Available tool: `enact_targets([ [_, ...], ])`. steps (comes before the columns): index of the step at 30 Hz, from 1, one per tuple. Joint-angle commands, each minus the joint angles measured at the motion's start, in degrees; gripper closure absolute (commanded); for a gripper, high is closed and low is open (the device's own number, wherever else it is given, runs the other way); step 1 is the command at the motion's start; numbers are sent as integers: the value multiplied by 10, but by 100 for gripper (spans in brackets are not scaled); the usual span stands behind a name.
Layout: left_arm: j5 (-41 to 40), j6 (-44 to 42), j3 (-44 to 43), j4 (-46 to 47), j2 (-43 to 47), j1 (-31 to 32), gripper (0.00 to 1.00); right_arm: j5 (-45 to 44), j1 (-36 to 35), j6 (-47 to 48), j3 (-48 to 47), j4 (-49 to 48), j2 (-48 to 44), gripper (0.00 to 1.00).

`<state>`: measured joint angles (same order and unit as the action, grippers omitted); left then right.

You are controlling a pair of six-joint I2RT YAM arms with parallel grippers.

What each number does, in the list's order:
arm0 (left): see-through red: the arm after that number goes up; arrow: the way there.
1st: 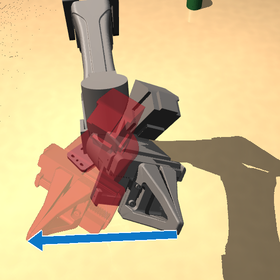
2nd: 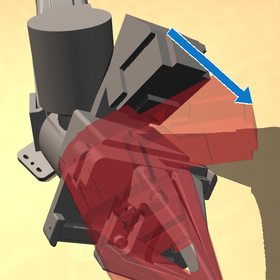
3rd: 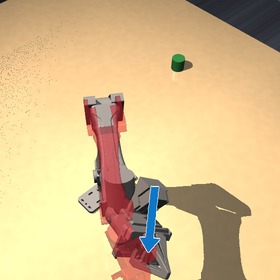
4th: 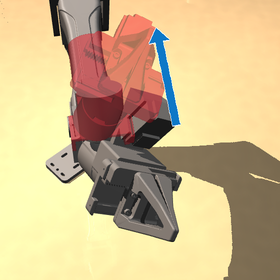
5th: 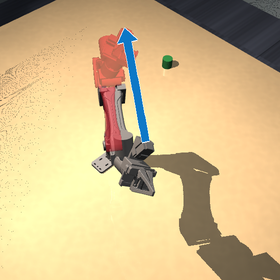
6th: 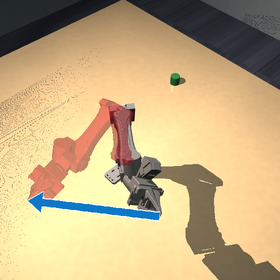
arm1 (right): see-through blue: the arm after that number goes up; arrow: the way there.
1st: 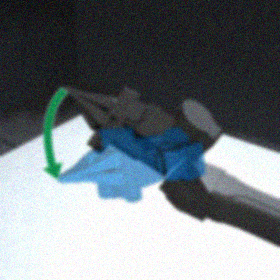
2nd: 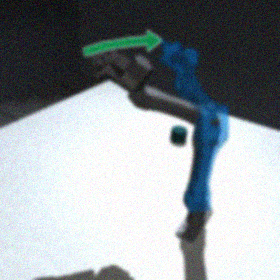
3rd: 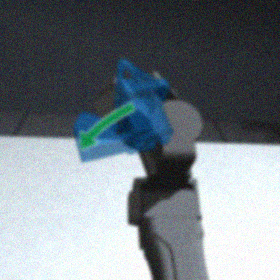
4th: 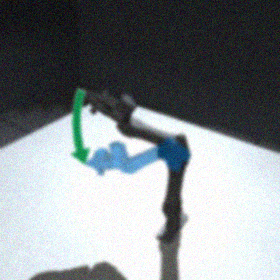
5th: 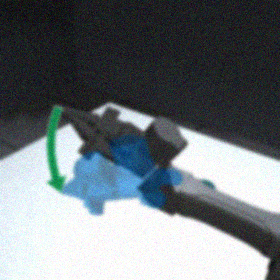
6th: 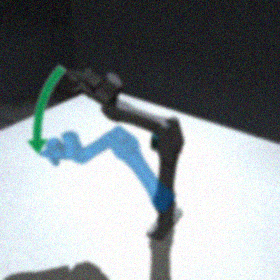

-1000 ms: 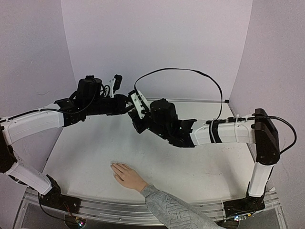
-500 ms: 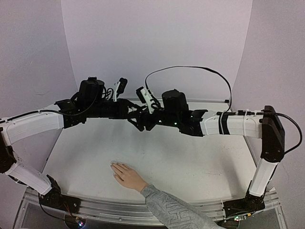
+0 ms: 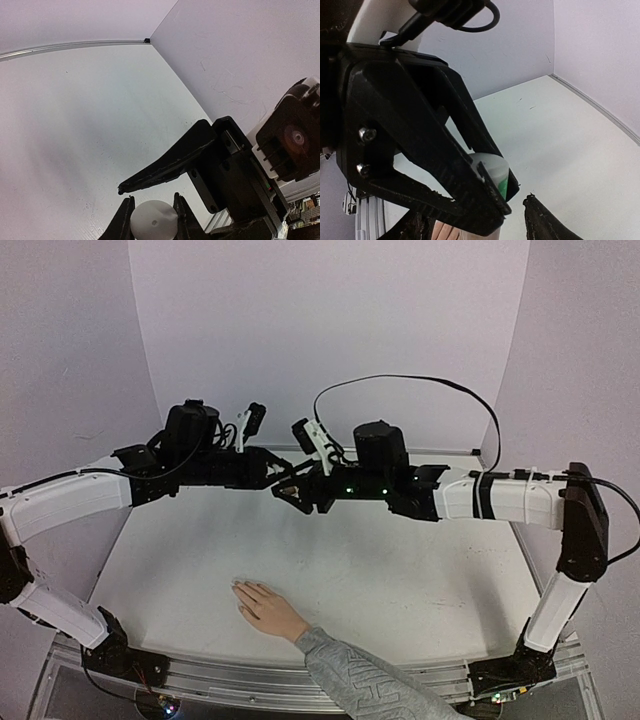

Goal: Paint the nails

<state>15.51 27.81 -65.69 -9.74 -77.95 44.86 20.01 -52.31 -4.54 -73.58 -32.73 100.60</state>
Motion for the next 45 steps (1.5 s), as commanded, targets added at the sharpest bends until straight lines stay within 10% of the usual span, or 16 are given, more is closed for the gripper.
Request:
enact_targets([
  [1,-8,-12,-36,6,18,2,100,37,16,-15,-2,-20,-14,38],
  [21,-10,-17,-48,-4,15,2,100,106,20,-15,-24,-20,21,67],
  [33,-7,-21,-53,-14,9,2,100,92,20,-32,-20,-44,13,66],
  [40,-11,-16,-59,-21,4,3,100,72,18,-26,-25,-51,26,100],
  [45,-143,53,-63,-65,-3,8,100,-383,-56,25,-20,-90,54,100],
])
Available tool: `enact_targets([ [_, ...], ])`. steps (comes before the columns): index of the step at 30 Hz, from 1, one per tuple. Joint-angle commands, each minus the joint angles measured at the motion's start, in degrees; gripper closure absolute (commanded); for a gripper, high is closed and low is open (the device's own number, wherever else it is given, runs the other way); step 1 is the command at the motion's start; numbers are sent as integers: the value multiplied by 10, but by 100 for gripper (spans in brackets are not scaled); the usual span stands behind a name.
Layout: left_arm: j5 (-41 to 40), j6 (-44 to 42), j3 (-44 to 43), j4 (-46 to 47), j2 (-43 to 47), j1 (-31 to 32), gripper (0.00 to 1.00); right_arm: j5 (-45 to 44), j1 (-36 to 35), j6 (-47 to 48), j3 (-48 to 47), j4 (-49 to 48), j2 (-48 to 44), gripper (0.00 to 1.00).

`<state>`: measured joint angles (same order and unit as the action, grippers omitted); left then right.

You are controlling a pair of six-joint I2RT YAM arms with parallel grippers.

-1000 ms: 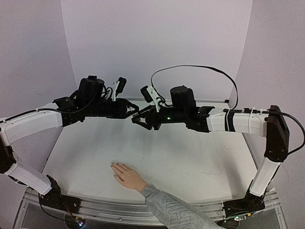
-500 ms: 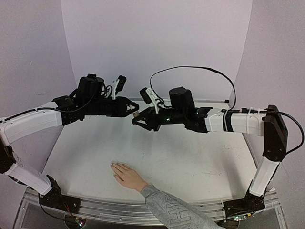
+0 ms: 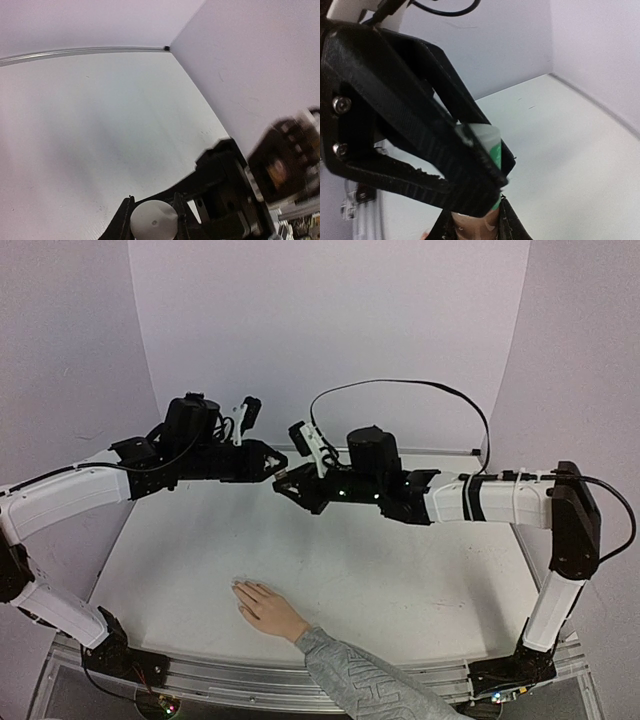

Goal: Paint the nails

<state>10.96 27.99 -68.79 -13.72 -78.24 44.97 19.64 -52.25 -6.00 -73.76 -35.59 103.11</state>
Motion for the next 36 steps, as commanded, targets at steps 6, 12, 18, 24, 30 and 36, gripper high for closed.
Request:
enact_targets([
  [6,-133,78,-45,-47,-6,7,92,-393,-63,36,-30,-118,58,100],
  [12,-102,35,-24,-33,48,7,34,-158,-21,12,3,-116,13,100],
  [18,34,-10,42,71,132,-2,3,227,41,-29,44,-117,-47,100],
  [24,269,3,45,200,98,-7,7,336,45,-59,66,-157,-85,100],
  [30,304,1,41,230,75,-5,22,380,44,-97,52,-199,-68,100],
  [36,304,-3,46,230,70,-5,44,371,44,-104,50,-208,-67,100],
])
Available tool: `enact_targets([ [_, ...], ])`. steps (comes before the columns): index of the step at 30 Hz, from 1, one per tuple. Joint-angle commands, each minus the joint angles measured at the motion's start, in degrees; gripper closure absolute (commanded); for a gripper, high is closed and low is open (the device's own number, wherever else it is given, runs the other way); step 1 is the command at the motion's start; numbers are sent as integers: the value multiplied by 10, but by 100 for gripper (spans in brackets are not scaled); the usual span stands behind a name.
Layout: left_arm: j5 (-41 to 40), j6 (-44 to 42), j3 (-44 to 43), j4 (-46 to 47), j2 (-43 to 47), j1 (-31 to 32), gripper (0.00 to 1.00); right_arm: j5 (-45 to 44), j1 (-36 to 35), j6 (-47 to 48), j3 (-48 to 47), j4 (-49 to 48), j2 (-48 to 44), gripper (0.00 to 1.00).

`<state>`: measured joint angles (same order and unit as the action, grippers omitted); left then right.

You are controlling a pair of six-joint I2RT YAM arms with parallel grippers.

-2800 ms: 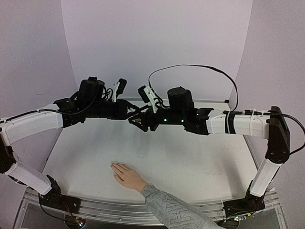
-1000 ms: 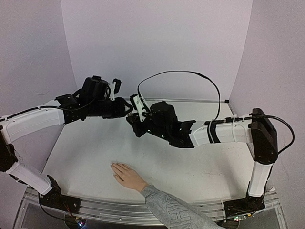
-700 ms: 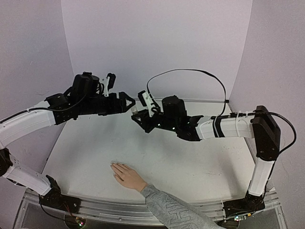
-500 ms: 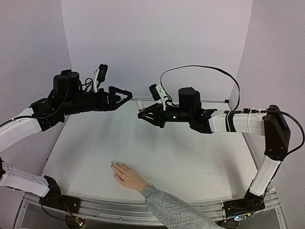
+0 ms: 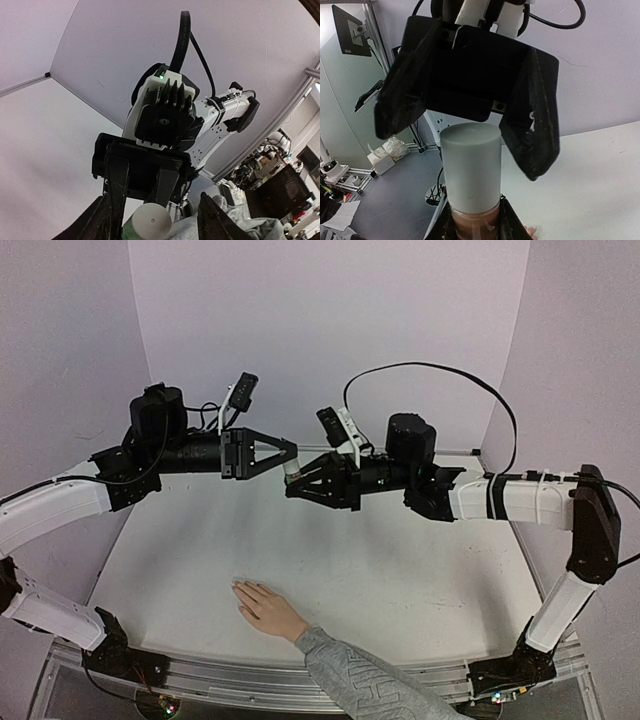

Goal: Paint the nails

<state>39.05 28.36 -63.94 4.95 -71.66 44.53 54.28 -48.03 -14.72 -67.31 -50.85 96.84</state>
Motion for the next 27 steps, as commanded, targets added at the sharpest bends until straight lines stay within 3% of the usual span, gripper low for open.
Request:
enact_targets([
  [1,24,-8,-2,43,3,-1,46,19,2,-16,-13,-56,-4,100],
  [11,14,-20,-3,34,-15,0,50,-15,2,-17,-20,-54,4,100],
  [15,-4,-27,-7,19,-16,0,63,-40,2,-9,-23,-47,7,100],
  [19,-38,-44,-16,-9,-16,1,78,-133,2,20,-21,-13,3,100],
  [22,-86,-53,-23,-36,-20,3,89,-309,-7,50,-16,16,-6,100],
  [23,-109,-53,-25,-44,-21,4,93,-423,-21,68,-14,23,-9,100],
  [25,-175,-48,-30,-76,-24,6,99,-733,-71,114,-18,16,5,100],
  [27,-242,-31,-38,-110,-30,6,100,-928,-103,158,-45,-18,43,100],
])
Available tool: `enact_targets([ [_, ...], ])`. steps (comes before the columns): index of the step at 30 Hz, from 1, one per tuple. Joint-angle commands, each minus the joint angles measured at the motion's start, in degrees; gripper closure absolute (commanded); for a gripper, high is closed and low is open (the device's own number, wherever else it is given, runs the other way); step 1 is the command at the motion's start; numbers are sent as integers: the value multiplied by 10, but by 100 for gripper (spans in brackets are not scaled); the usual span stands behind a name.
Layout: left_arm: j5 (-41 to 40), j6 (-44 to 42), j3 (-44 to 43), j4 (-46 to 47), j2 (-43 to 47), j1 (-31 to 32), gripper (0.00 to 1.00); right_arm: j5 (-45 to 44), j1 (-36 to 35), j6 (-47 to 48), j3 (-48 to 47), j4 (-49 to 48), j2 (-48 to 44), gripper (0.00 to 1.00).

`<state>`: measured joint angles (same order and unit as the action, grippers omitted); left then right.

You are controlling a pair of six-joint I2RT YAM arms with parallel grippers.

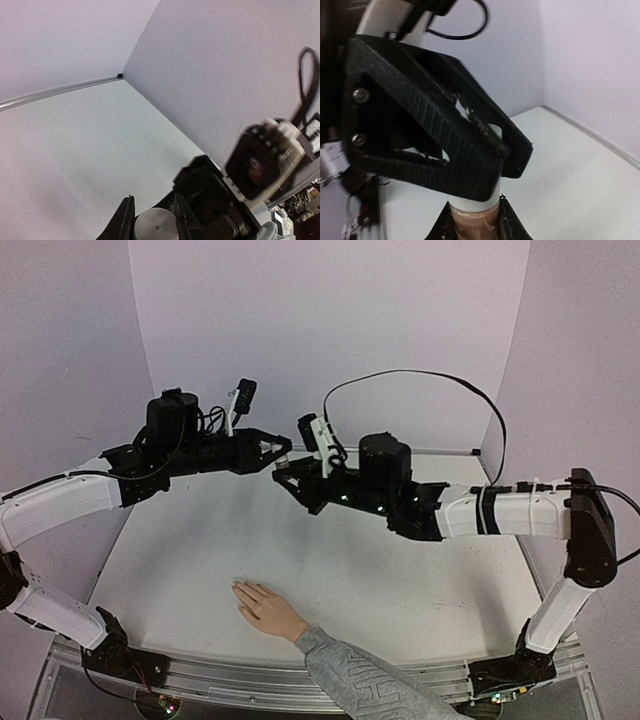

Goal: Paint the nails

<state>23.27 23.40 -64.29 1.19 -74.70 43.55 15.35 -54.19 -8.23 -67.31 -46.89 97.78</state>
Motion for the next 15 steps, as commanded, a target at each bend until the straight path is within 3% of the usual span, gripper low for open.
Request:
enact_targets([
  [1,-103,24,-40,-85,-5,16,100,-577,-51,113,-58,-79,52,100],
  [3,-121,38,-48,-99,-13,16,100,-587,-56,134,-80,-103,80,100],
  [7,-110,50,-56,-108,-16,16,97,-430,-55,127,-87,-102,76,100],
  [9,-105,50,-53,-109,-11,16,90,-367,-52,125,-78,-102,68,100],
  [12,-91,47,-49,-108,1,15,63,-215,-31,107,-55,-90,45,100],
  [15,-67,28,-51,-108,21,16,35,18,11,76,-34,-66,17,100],
])
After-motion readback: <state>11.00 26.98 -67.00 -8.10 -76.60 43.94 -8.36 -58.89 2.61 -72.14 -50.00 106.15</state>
